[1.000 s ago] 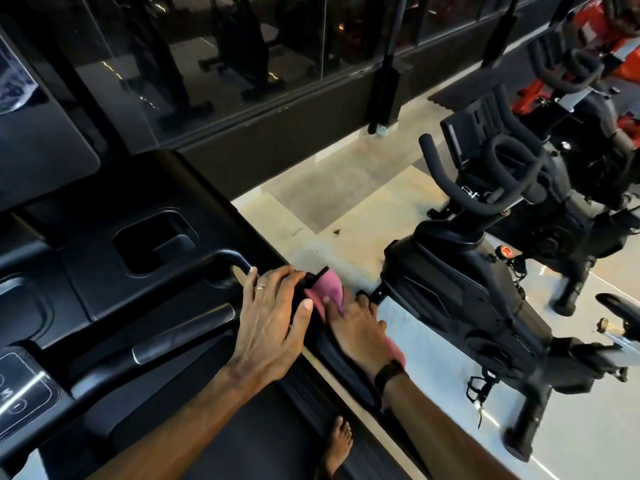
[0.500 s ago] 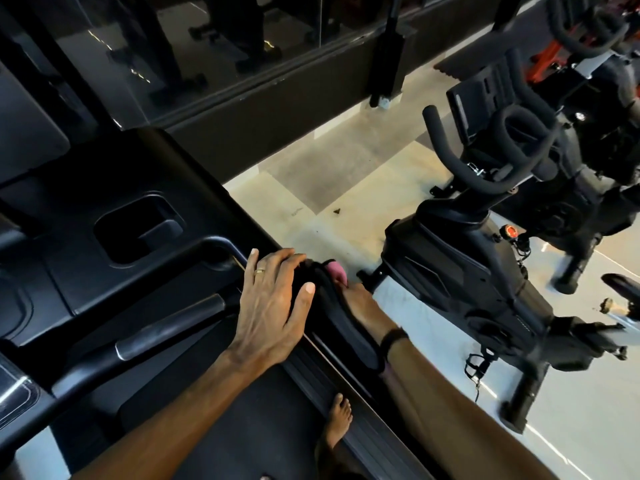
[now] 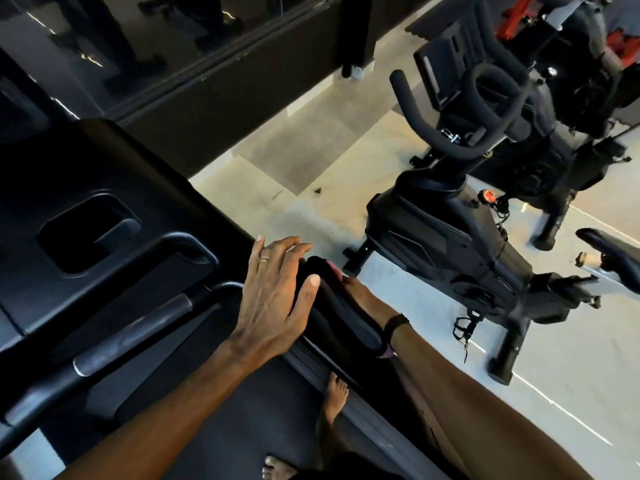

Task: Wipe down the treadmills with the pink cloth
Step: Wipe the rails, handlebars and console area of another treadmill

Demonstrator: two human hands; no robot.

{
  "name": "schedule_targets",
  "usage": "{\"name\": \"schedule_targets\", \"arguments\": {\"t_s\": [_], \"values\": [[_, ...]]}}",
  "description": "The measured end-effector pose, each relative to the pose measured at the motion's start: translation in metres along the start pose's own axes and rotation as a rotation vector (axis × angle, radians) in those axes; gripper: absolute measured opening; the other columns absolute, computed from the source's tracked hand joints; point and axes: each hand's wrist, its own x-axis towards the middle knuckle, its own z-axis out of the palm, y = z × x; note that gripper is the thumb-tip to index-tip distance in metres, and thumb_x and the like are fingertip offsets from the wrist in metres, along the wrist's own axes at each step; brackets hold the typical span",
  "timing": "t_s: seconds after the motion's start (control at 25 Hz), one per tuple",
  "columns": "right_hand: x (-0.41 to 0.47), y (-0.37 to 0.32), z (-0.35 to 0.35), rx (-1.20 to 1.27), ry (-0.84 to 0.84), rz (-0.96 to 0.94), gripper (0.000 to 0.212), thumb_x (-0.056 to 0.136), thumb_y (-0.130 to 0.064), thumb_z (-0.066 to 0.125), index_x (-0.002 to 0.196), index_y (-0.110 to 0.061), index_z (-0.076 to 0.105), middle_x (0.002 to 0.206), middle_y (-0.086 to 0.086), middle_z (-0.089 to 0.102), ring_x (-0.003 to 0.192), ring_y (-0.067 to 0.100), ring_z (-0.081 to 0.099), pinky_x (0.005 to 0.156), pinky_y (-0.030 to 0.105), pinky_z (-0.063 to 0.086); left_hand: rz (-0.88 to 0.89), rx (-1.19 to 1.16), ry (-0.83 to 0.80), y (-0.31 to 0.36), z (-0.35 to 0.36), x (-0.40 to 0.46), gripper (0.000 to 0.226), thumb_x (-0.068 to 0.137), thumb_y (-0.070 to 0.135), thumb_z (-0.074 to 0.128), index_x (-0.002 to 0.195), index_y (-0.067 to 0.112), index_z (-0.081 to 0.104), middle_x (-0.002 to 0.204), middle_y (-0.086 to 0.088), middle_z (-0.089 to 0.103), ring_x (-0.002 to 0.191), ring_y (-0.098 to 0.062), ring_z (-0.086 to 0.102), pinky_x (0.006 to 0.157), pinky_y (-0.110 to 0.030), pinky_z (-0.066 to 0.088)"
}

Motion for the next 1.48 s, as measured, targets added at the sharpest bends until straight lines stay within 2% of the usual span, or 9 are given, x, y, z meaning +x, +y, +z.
{"name": "schedule_targets", "arguments": {"t_s": [0.2, 0.28, 0.44, 0.56, 0.68, 0.8, 1.08, 1.32, 1.48], "values": [[-0.057, 0.028, 0.032, -0.656, 0.356, -0.158, 0.055, 0.102, -0.048, 0.015, 0.121, -0.015, 0.053, 0.104, 0.007, 0.057, 0.093, 0.026, 0.052, 0.086, 0.045, 0.047, 0.033, -0.013, 0.019, 0.004, 0.008, 0.006, 0.050, 0.100, 0.037, 0.035, 0.131, 0.003, 0.055, 0.135, -0.010, 0.055, 0.129, -0.023, 0.050, 0.120, -0.054, 0.018], [-0.062, 0.030, 0.029, -0.717, 0.319, -0.121, 0.058, 0.099, -0.050, 0.009, 0.122, -0.017, 0.050, 0.102, 0.004, 0.051, 0.090, 0.022, 0.043, 0.085, 0.045, 0.046, 0.051, -0.030, 0.001, 0.003, 0.012, 0.006, 0.051, 0.099, 0.037, 0.036, 0.130, 0.002, 0.055, 0.134, -0.011, 0.055, 0.128, -0.024, 0.051, 0.121, -0.054, 0.017], [-0.029, 0.016, -0.007, -0.060, -0.032, 0.033, 0.045, 0.106, -0.051, 0.025, 0.144, -0.034, 0.041, 0.141, 0.005, 0.052, 0.134, 0.029, 0.044, 0.111, 0.036, 0.032, 0.072, -0.022, -0.036, 0.007, 0.018, 0.010, 0.051, 0.100, 0.040, 0.035, 0.131, 0.004, 0.055, 0.135, -0.009, 0.054, 0.130, -0.021, 0.049, 0.122, -0.052, 0.015], [-0.017, 0.024, -0.015, 0.058, -0.170, 0.153, 0.045, 0.111, -0.033, 0.026, 0.148, -0.014, 0.041, 0.149, 0.013, 0.046, 0.135, 0.032, 0.045, 0.096, 0.016, 0.040, 0.106, 0.001, -0.064, 0.013, 0.023, 0.014, 0.052, 0.100, 0.041, 0.035, 0.130, 0.004, 0.056, 0.134, -0.010, 0.054, 0.129, -0.022, 0.049, 0.121, -0.053, 0.016], [-0.021, 0.039, -0.002, -0.294, 0.058, 0.030, 0.045, 0.107, -0.044, 0.027, 0.127, -0.016, 0.056, 0.127, 0.010, 0.061, 0.114, 0.028, 0.056, 0.103, 0.042, 0.043, 0.119, 0.017, -0.079, 0.013, 0.027, 0.012, 0.052, 0.099, 0.039, 0.036, 0.129, 0.002, 0.057, 0.133, -0.013, 0.054, 0.129, -0.026, 0.050, 0.120, -0.056, 0.018], [-0.070, 0.045, 0.024, -0.732, 0.431, -0.237, 0.047, 0.101, -0.042, 0.014, 0.115, -0.014, 0.050, 0.104, 0.003, 0.052, 0.089, 0.019, 0.042, 0.088, 0.039, 0.043, 0.110, -0.012, -0.052, 0.010, 0.030, 0.011, 0.052, 0.098, 0.037, 0.035, 0.129, 0.001, 0.056, 0.133, -0.013, 0.055, 0.129, -0.027, 0.050, 0.120, -0.056, 0.018], [-0.009, 0.039, -0.006, 0.059, -0.007, 0.127, 0.050, 0.102, -0.055, 0.030, 0.142, -0.031, 0.048, 0.143, 0.004, 0.054, 0.129, 0.028, 0.051, 0.113, 0.046, 0.035, 0.128, -0.051, -0.055, 0.010, 0.029, 0.009, 0.054, 0.099, 0.041, 0.033, 0.129, 0.003, 0.056, 0.130, -0.010, 0.056, 0.128, -0.023, 0.050, 0.120, -0.056, 0.016], [-0.102, 0.041, 0.050, -0.800, 0.535, -0.094, 0.045, 0.101, -0.043, 0.020, 0.114, -0.013, 0.052, 0.106, 0.009, 0.054, 0.095, 0.030, 0.050, 0.083, 0.047, 0.046, 0.178, -0.032, -0.039, 0.007, 0.030, 0.008, 0.053, 0.099, 0.041, 0.033, 0.127, 0.003, 0.056, 0.128, -0.010, 0.057, 0.124, -0.025, 0.051, 0.122, -0.054, 0.013], [-0.081, 0.036, 0.019, -0.359, 0.375, 0.041, 0.047, 0.103, -0.052, 0.023, 0.129, -0.023, 0.051, 0.123, 0.007, 0.060, 0.111, 0.032, 0.055, 0.096, 0.048, 0.043, 0.214, -0.055, -0.047, 0.005, 0.030, 0.009, 0.050, 0.099, 0.040, 0.034, 0.126, 0.004, 0.055, 0.125, -0.009, 0.058, 0.121, -0.024, 0.052, 0.123, -0.051, 0.012]]}}
